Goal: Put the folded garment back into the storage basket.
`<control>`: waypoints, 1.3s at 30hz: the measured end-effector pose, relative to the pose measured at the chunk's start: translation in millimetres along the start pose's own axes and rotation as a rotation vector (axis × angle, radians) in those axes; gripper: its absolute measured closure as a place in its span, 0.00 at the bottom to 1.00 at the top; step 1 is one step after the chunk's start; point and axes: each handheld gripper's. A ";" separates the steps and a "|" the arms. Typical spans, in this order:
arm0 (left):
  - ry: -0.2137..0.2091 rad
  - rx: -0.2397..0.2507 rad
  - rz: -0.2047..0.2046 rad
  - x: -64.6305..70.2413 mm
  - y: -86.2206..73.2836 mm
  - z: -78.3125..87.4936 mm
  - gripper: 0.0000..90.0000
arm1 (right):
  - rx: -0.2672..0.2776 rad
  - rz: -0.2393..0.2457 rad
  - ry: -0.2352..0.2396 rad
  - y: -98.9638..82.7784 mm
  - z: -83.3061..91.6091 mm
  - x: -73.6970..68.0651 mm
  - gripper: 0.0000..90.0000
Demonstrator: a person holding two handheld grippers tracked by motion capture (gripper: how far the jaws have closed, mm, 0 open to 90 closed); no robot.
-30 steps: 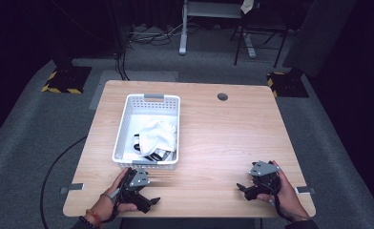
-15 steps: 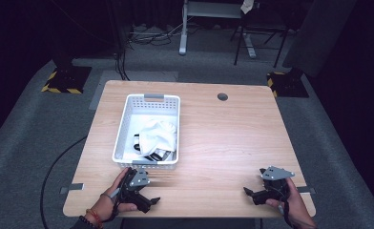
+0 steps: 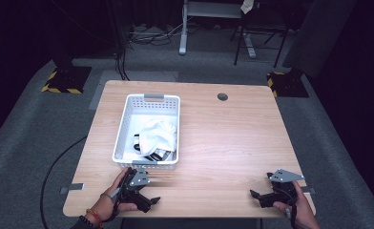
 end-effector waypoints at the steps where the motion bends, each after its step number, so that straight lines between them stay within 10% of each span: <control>1: 0.000 0.000 0.000 0.0 0.0 0.0 0.00 | 0.001 -0.003 -0.001 0.0 0.1 0.3 0.00; 39: 0.000 -0.001 -0.002 -0.2 0.0 0.1 0.00 | 0.002 -0.023 -0.016 1.5 -1.6 1.1 0.00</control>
Point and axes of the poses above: each handheld gripper's, and its own axes: z roughly backward along the jaws, y roughly out of its top, x roughly to its right, and after that the axes turned 9 degrees about -z, right-handed
